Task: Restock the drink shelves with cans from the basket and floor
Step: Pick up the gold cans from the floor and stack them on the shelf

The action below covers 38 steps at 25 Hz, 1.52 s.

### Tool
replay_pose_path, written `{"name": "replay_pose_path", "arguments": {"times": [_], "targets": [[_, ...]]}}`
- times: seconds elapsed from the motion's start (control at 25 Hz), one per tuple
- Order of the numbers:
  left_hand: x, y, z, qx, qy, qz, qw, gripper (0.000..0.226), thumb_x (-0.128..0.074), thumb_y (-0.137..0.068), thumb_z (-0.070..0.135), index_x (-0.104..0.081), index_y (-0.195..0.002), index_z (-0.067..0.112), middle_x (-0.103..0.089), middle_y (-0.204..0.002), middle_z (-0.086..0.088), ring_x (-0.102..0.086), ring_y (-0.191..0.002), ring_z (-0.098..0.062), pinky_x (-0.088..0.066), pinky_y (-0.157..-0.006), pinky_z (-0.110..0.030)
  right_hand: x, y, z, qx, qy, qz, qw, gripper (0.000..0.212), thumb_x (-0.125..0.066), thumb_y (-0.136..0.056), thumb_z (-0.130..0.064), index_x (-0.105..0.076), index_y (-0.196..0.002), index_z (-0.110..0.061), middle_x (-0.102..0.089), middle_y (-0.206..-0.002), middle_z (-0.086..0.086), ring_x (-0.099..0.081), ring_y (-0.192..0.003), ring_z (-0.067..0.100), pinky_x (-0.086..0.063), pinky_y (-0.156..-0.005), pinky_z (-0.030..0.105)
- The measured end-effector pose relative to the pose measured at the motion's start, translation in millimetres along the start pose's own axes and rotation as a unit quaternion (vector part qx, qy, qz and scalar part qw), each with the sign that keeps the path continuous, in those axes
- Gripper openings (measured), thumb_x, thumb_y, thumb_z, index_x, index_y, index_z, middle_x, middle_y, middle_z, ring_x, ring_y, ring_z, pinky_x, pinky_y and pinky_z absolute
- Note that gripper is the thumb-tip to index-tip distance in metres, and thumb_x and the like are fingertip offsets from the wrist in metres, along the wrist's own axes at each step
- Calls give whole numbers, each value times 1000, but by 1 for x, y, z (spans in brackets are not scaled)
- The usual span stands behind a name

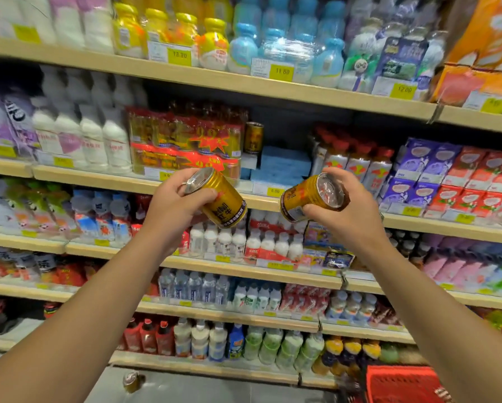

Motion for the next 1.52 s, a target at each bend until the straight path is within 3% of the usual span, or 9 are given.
{"name": "replay_pose_path", "arguments": {"times": [0.08,0.24,0.36,0.6,0.8,1.0,1.16,1.4,1.52], "targets": [[5,-25,0,-3,3,3,1000,29,-67,-87,12,-63,-105,34,-70,-98,4,-67,-86,-16,-56,-61,-28,-3,-28,-1,11,20,11,1000,69,-83,-72,-32,-49,-132,-30,-56,-124,-10,-56,-111,8,-51,-90,25],[0,-66,-8,10,12,14,1000,34,-70,-84,14,-63,-112,32,-70,-106,3,-67,-97,-17,-59,-74,-35,-16,-76,9,12,29,37,999,70,-83,-71,-30,-48,-132,-28,-56,-121,-10,-54,-108,7,-44,-82,12],[-13,-92,-23,23,17,17,999,35,-71,-83,15,-64,-112,35,-70,-108,3,-67,-98,-18,-59,-79,-38,-34,-113,28,7,18,43,999,71,-84,-70,-30,-48,-132,-29,-52,-118,-15,-51,-106,3,-43,-83,13],[-43,-137,-52,36,16,26,999,39,-71,-83,12,-64,-116,31,-72,-103,6,-68,-97,-18,-59,-74,-36,-61,-186,77,-5,-8,43,999,74,-86,-65,-31,-50,-129,-29,-55,-116,-14,-54,-102,4,-43,-82,13],[-59,-160,-68,26,26,60,998,34,-68,-85,9,-68,-107,35,-73,-94,11,-68,-82,-7,-58,-70,-32,-77,-246,111,-23,12,13,1000,62,-85,-64,-31,-61,-121,-25,-62,-102,-12,-57,-91,4,-39,-66,7],[-67,-168,-75,22,35,82,996,34,-67,-85,8,-68,-109,32,-73,-91,10,-68,-77,-5,-59,-71,-31,-97,-288,124,-21,34,-54,998,70,-85,-63,-24,-55,-126,-30,-60,-114,-8,-57,-107,14,-40,-81,21],[-77,-170,-76,18,26,74,997,35,-69,-83,6,-68,-108,31,-73,-87,11,-68,-76,-4,-58,-68,-27,-114,-300,127,-21,42,-91,995,72,-79,-70,-19,-49,-135,-27,-58,-127,-4,-53,-111,13,-37,-83,21],[-85,-179,-76,28,24,67,997,36,-70,-82,8,-68,-110,30,-74,-93,6,-70,-90,-20,-60,-75,-36,-137,-298,142,-51,-13,-46,998,68,-73,-79,-23,-43,-140,-23,-55,-133,1,-53,-119,18,-40,-89,23],[-86,-181,-78,37,28,70,996,35,-70,-83,8,-67,-112,27,-73,-97,1,-70,-92,-24,-59,-77,-39,-141,-295,141,-49,-3,-18,999,82,-78,-74,-34,-36,-144,-20,-42,-141,6,-46,-126,20,-35,-93,22]]}}
Point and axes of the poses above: each hand's wrist, its own y-axis away from the middle knuckle, its own x-axis out of the back of the hand, z = x × y, the point moved 6 cm from there along -y, towards the middle knuckle
